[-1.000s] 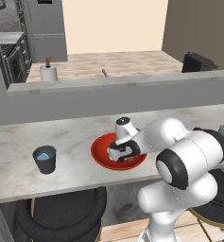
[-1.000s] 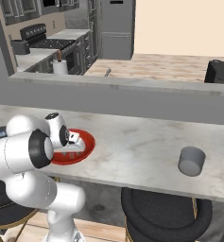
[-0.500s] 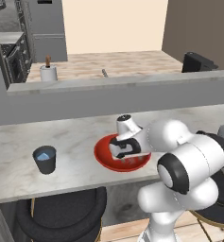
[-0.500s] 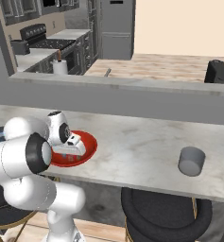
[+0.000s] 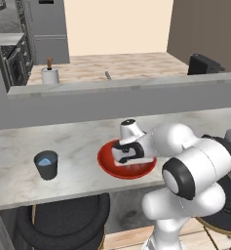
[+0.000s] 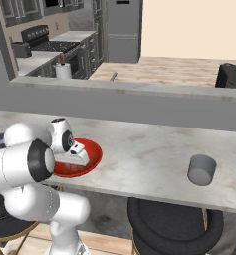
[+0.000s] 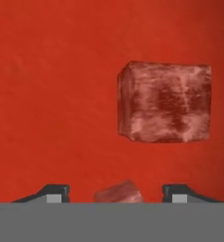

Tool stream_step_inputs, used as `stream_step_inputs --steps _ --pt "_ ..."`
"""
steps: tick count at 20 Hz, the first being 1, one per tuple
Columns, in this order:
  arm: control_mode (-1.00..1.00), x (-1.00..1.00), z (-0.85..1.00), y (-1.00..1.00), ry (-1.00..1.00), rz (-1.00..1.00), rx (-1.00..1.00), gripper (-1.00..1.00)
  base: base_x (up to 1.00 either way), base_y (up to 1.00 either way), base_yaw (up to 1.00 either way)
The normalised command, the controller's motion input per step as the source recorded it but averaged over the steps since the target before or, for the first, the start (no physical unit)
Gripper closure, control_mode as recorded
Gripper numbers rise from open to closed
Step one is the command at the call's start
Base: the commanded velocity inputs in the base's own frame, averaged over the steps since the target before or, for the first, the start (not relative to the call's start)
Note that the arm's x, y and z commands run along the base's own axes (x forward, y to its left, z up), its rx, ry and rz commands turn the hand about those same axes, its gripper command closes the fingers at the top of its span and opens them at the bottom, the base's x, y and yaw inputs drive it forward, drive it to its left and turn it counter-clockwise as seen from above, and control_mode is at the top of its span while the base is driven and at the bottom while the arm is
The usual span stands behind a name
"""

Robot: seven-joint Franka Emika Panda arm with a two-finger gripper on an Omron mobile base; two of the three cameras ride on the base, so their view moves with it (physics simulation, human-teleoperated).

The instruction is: There are four ice cubes in the ice bowl. Place two ice cubes in each glass of water.

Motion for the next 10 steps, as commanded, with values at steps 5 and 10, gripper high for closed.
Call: stream_step_inputs --steps 5,10 --pt "-1.00 0.10 -0.23 0.03 0.17 -0.01 0.00 1.00 0.00 0.00 0.00" --pt "-1.00 -0.05 -0.25 -0.09 0.20 -0.07 0.00 1.00 0.00 0.00 0.00"
